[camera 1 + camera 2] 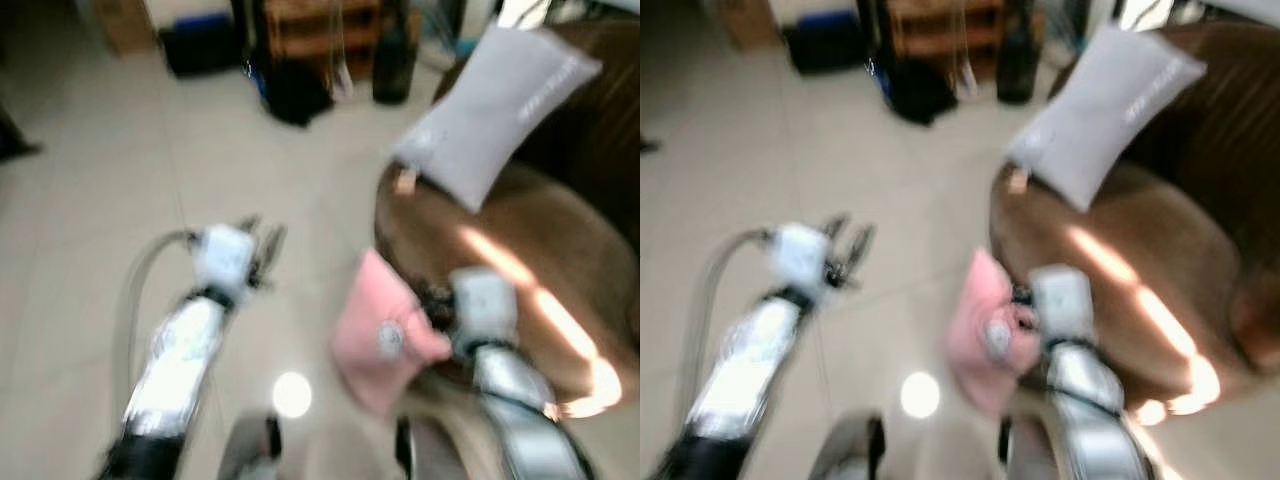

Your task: Move the pillow to the sofa from floor

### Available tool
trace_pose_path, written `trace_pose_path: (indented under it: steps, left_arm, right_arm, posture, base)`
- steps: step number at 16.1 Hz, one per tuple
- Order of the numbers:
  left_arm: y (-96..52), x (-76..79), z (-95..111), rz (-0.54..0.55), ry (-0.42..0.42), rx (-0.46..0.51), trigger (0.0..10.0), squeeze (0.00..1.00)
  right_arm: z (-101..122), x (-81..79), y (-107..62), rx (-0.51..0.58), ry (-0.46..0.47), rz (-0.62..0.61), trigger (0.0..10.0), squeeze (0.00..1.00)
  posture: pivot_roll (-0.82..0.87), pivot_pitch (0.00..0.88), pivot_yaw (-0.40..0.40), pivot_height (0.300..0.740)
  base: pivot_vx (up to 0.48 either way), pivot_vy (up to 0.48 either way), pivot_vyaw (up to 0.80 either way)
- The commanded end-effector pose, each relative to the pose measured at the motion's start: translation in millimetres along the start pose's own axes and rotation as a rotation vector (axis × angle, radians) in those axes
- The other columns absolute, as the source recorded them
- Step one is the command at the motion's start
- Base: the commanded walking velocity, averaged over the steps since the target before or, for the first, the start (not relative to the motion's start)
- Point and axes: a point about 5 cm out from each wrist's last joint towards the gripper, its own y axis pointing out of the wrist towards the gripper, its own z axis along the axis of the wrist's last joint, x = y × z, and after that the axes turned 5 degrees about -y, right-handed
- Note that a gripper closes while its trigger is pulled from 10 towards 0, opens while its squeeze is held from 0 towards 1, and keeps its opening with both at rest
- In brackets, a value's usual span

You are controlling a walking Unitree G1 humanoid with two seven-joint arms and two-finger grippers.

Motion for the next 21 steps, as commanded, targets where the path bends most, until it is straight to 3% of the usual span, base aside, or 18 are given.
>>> trace_pose_path:
  steps: [1,4,6,14,21]
  left_arm:
    - [8.6,13.4,8.4,-0.043,-0.011,0.04,10.0,0.0]
    - [8.6,13.6,8.1,-0.046,-0.008,0.039,10.0,0.0]
    - [8.5,13.4,7.7,-0.048,-0.006,0.037,10.0,0.0]
    - [7.6,15.1,4.4,-0.057,0.005,0.027,10.0,0.0]
    - [7.4,12.4,5.5,-0.036,-0.001,0.028,10.0,0.0]
  right_arm:
    - [-9.3,11.8,-7.2,-0.038,-0.013,-0.034,10.0,0.0]
    - [-9.3,9.3,-6.9,-0.03,-0.044,-0.003,10.0,0.0]
    - [-10.6,9.5,-7.1,-0.04,-0.012,-0.025,10.0,0.0]
    - [-15.0,8.9,-7.5,-0.06,-0.015,-0.017,10.0,0.0]
    - [-15.4,8.1,-7.7,-0.063,-0.01,-0.012,10.0,0.0]
  posture:
    - [-0.08,0.0,0.066,0.602]
    - [-0.07,0.0,0.064,0.602]
    - [-0.07,0.0,0.064,0.602]
    - [-0.07,0.0,0.066,0.602]
    - [-0.07,0.0,0.069,0.537]
  base:
    - [0.33,0.0,0.0]
    - [0.329,0.0,0.0]
    - [0.317,0.0,0.0]
    - [0.0,0.0,0.0]
    - [0.0,0.0,0.0]
